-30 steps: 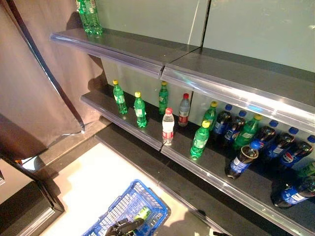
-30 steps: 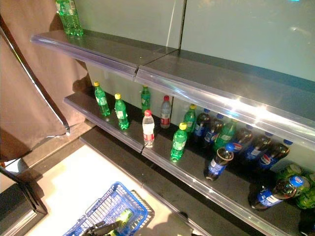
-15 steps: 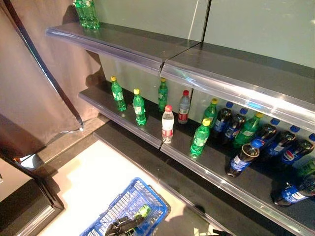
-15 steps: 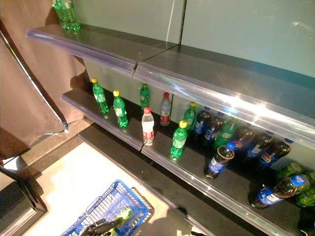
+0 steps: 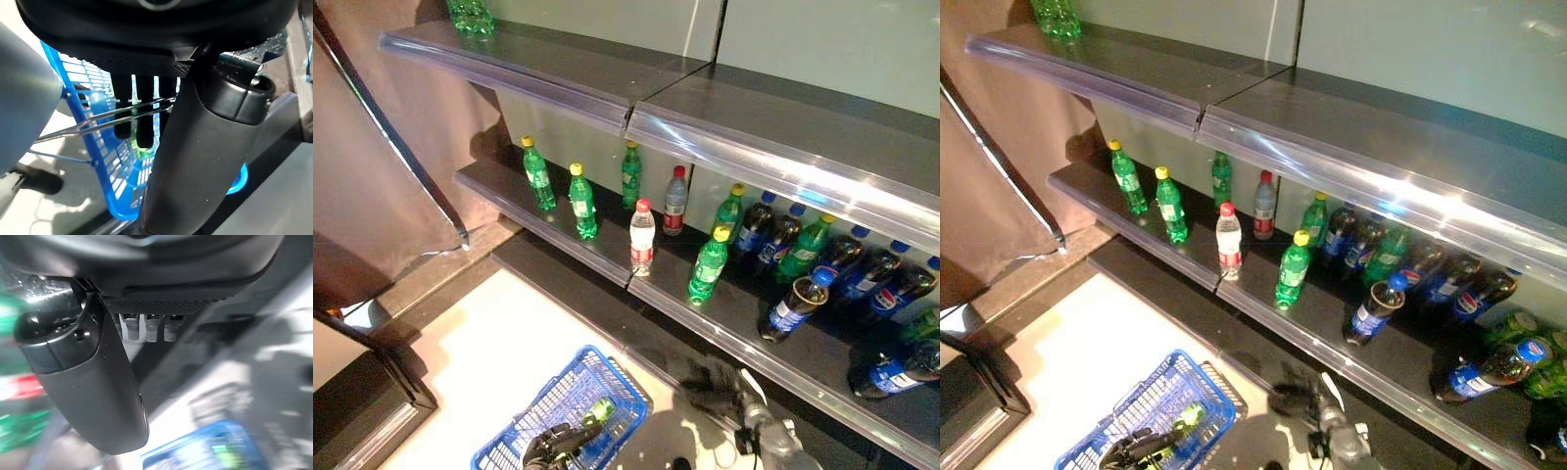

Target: Pick up the drink and place into the basket.

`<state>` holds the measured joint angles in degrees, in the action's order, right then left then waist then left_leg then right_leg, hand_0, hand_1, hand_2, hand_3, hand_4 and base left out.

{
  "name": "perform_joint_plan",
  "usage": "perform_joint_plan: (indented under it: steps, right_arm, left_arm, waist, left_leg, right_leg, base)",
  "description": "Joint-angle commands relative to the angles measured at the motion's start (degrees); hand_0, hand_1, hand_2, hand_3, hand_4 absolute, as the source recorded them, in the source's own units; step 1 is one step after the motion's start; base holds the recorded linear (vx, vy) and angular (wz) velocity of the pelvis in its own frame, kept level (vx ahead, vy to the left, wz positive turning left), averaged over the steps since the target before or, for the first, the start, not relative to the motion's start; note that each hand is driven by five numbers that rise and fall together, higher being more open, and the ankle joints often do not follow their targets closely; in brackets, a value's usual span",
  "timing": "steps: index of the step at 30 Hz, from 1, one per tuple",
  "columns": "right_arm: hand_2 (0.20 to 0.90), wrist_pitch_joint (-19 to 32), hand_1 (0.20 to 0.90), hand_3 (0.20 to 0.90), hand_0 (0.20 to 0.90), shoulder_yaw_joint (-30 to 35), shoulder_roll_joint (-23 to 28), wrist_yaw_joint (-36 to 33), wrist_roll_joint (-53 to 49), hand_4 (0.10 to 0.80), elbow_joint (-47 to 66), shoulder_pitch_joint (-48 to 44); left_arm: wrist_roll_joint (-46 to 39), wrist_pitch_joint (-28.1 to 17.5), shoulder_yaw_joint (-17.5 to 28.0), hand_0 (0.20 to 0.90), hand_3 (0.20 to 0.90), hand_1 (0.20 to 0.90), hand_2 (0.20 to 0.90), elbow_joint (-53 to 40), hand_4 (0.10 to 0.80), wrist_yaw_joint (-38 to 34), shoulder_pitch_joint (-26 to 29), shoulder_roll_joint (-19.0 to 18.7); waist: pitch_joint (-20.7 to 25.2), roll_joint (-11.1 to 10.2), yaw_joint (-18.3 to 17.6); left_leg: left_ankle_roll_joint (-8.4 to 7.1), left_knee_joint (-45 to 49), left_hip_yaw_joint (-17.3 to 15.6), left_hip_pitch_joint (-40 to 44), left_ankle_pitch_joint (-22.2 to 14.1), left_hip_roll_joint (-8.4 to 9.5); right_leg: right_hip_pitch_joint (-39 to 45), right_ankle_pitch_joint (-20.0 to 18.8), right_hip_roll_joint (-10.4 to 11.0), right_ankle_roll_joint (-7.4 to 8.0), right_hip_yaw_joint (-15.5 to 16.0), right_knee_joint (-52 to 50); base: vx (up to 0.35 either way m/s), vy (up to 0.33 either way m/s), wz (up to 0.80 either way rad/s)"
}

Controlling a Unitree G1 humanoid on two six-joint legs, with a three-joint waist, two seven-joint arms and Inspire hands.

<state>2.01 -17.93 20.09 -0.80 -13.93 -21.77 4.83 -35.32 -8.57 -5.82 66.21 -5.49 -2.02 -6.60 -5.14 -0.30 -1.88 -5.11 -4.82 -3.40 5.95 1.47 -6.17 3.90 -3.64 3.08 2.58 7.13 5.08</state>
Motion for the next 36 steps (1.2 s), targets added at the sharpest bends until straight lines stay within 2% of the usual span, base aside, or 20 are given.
perform_joint_plan:
  steps: [1,6,11,15,17,21,26,36]
  right_arm:
    - [0.900,5.5,0.900,0.900,0.900,1.1,2.6,5.4,-0.2,0.800,11.4,-3.8]
    - [0.900,6.7,0.900,0.900,0.900,5.7,6.7,8.7,-3.7,0.800,22.8,-5.4]
    - [0.900,14.6,0.900,0.900,0.900,12.4,7.6,4.6,-6.8,0.800,31.1,-6.2]
    - [0.900,21.7,0.900,0.900,0.900,16.4,6.2,-2.9,-5.6,0.800,32.7,-6.7]
    - [0.900,25.8,0.900,0.900,0.900,18.2,5.7,-9.7,-1.8,0.800,32.9,-6.5]
    - [0.900,28.9,0.900,0.900,0.900,21.0,5.0,-20.8,4.0,0.800,32.6,-6.0]
    - [0.900,26.5,0.900,0.900,0.900,21.6,4.0,-29.0,7.0,0.800,29.7,-5.3]
    - [0.900,19.4,0.900,0.900,0.900,19.9,3.7,-29.9,5.4,0.800,25.6,-3.7]
  left_arm:
    - [4.8,-2.4,-0.9,0.300,0.200,0.300,0.300,0.4,0.100,-1.3,-2.7,-5.2]
    - [5.7,-2.8,0.3,0.300,0.200,0.300,0.300,0.4,0.100,-1.0,-3.7,-5.1]
    - [6.3,-3.6,1.8,0.300,0.200,0.300,0.300,0.9,0.100,-0.9,-4.3,-4.1]
    - [6.5,-4.0,2.7,0.300,0.200,0.300,0.300,1.4,0.100,-0.7,-4.5,-3.4]
    - [6.7,-4.5,3.1,0.300,0.200,0.300,0.300,2.1,0.100,-0.6,-4.5,-3.0]
    - [6.8,-4.4,3.5,0.300,0.200,0.300,0.300,2.3,0.100,-0.8,-4.5,-2.6]
    - [6.7,-4.6,3.4,0.300,0.200,0.300,0.300,2.6,0.100,-0.9,-4.3,-2.1]
    - [6.5,-4.0,2.7,0.300,0.200,0.300,0.300,1.2,0.100,-1.6,-5.0,-2.1]
  waist:
    - [1.1,-2.6,-0.1]
    - [1.6,-2.7,-0.2]
    - [2.2,-2.5,-0.8]
    - [2.7,-2.1,-1.1]
    - [2.9,-1.8,-1.3]
    - [3.3,-1.5,-1.8]
    - [3.3,-1.2,-2.2]
    - [2.2,-1.0,-2.4]
  left_leg:
    - [2.90,-0.2,-0.2,-2.2,-0.9,1.67]
    - [2.65,-0.2,-0.8,-2.1,-1.0,1.11]
    - [2.47,-0.2,-1.6,-1.9,-1.2,0.41]
    - [2.43,-0.2,-2.1,-1.8,-1.4,0.10]
    - [2.39,-0.2,-2.4,-1.7,-1.5,-0.07]
    - [2.27,-0.2,-2.8,-1.5,-1.6,-0.23]
    - [2.18,-0.2,-3.2,-1.4,-1.5,-0.38]
    - [2.24,-0.2,-2.9,-1.7,-1.1,-0.25]
  right_leg:
    - [0.3,0.0,3.2,2.77,-1.5,-0.1]
    - [0.4,0.3,3.2,2.81,-1.4,-0.1]
    - [0.3,0.6,3.2,2.84,-1.7,-0.1]
    - [0.3,0.9,3.2,2.81,-2.2,-0.1]
    - [0.3,0.9,3.2,2.82,-2.4,-0.1]
    - [0.3,1.0,3.2,2.87,-2.7,-0.1]
    - [0.1,0.9,3.2,2.82,-3.1,-0.1]
    - [-0.1,0.8,3.2,2.57,-3.3,-0.1]
  base:
    - [0.000,0.000,0.00]
    - [0.000,0.000,0.00]
    - [0.005,0.005,-0.04]
    - [0.009,0.010,-0.06]
    - [0.011,0.011,-0.08]
    - [0.002,0.003,-0.02]
    - [0.010,0.002,-0.09]
    - [0.014,-0.002,-0.02]
